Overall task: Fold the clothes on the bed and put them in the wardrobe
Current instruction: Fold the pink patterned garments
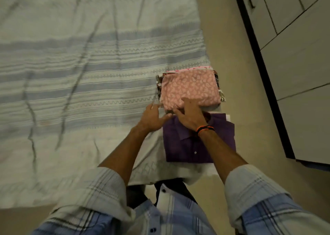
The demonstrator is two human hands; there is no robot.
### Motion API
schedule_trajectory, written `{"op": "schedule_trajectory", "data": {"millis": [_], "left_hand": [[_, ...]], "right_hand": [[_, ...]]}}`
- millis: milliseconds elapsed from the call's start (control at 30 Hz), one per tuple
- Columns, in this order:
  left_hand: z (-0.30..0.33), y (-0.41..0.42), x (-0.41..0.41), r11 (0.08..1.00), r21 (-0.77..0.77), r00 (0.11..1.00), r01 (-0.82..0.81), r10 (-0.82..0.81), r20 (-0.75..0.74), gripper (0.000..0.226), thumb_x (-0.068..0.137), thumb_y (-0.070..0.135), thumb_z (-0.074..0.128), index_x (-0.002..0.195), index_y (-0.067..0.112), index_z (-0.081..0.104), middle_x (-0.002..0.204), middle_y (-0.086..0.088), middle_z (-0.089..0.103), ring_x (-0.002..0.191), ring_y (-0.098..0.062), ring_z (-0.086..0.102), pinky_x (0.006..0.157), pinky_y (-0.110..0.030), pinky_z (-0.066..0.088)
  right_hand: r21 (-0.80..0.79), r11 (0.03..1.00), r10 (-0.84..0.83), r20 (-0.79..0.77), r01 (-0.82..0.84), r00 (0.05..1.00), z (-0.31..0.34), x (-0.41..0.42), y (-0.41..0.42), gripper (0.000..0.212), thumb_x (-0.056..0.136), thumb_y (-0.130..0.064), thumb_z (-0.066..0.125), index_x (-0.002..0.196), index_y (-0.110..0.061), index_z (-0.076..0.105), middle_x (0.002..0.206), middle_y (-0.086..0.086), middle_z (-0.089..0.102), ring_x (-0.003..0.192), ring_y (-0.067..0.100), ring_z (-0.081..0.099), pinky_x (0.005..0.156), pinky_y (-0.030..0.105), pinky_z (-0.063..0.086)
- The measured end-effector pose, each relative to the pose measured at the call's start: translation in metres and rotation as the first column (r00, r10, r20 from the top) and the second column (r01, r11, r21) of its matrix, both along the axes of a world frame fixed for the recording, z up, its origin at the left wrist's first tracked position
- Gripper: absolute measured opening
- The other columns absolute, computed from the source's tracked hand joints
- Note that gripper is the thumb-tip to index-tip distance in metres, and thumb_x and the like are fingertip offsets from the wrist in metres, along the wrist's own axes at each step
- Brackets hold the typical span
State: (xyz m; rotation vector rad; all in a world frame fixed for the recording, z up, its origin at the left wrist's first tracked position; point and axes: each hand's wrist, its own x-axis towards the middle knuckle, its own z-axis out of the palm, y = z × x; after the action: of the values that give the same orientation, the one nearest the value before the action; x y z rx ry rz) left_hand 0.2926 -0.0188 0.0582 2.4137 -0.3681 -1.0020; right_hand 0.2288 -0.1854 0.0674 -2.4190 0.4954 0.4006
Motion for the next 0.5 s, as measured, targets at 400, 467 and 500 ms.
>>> {"op": "schedule_trajectory", "data": {"millis": [400,467,500], "left_hand": [[0.064,0.276,-0.082,0.957,-0.031,0.947,-0.290,0.291,0.132,0.076,0.091,0.047,0.063,0.146,0.003,0.036,0.150,-0.016,0.041,0.138,-0.028,0.037,0.111,-0.033,0.032],[0.070,0.326,-0.097,0.928,-0.045,0.921,-0.370,0.373,0.115,0.076,0.090,0.046,0.065,0.146,0.003,0.036,0.149,-0.016,0.042,0.136,-0.028,0.041,0.109,-0.032,0.034],[0.074,0.346,-0.104,0.914,-0.050,0.907,-0.403,0.406,0.106,0.076,0.089,0.046,0.065,0.146,0.003,0.036,0.149,-0.016,0.041,0.136,-0.028,0.041,0.108,-0.031,0.034]], "right_hand": [[0.106,0.980,0.159,0.098,-0.170,0.982,0.049,-0.037,0.244,0.061,0.093,-0.040,0.064,0.141,-0.007,0.044,0.142,0.012,0.049,0.126,0.028,0.049,0.106,0.041,0.040],[0.107,0.972,0.201,0.103,-0.212,0.974,0.055,-0.042,0.288,0.059,0.092,-0.040,0.065,0.138,-0.007,0.047,0.139,0.011,0.051,0.122,0.026,0.053,0.103,0.038,0.043],[0.118,0.966,0.221,0.101,-0.232,0.970,0.058,-0.044,0.307,0.059,0.092,-0.040,0.065,0.137,-0.007,0.048,0.138,0.011,0.052,0.120,0.025,0.054,0.101,0.037,0.044]]}}
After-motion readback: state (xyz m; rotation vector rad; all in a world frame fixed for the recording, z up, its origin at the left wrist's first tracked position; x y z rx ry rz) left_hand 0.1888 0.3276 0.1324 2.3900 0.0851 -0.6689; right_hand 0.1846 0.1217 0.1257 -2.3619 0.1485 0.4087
